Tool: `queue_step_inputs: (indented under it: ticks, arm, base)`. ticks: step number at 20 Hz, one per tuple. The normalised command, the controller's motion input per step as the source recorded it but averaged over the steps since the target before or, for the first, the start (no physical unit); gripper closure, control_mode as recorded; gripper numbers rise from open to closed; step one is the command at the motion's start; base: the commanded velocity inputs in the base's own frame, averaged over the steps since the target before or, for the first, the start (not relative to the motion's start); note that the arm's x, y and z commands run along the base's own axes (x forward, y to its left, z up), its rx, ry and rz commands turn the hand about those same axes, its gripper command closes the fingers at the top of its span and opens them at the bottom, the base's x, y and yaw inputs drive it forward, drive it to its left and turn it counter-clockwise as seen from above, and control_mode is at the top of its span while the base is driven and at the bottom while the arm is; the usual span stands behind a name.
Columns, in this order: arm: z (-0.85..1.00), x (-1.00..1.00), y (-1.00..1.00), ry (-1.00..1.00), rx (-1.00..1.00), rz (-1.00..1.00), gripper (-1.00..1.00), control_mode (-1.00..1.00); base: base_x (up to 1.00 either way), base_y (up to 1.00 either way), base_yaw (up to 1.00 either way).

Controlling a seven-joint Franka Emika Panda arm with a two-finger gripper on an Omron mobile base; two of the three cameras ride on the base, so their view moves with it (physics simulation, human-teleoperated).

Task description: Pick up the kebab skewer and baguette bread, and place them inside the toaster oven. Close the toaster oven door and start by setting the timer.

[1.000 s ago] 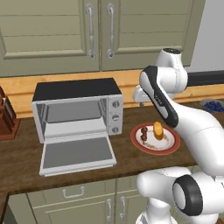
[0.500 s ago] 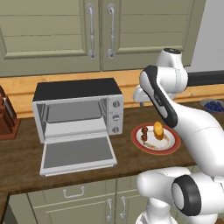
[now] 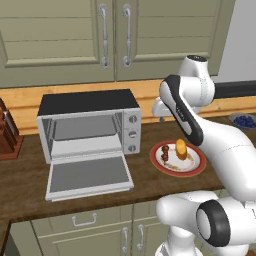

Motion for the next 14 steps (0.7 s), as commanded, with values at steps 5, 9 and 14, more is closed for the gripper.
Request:
queue_step_inputs:
  ticks: [5,9,14]
  arm:
    - [0.0,0.0,0.0,0.0,0.0,0.0,-1.0,-1.0]
    - [-0.09,-0.27,0.02,0.0,0.0,0.0,-1.0,-1.0]
    - [-0.2,-0.79,0.42,-0.11,0.02,0.08,-1.0,-1.0]
  base:
    - [0.0,0.0,0.0]
    - [0.0,0.0,0.0]
    - [0.0,0.0,0.0]
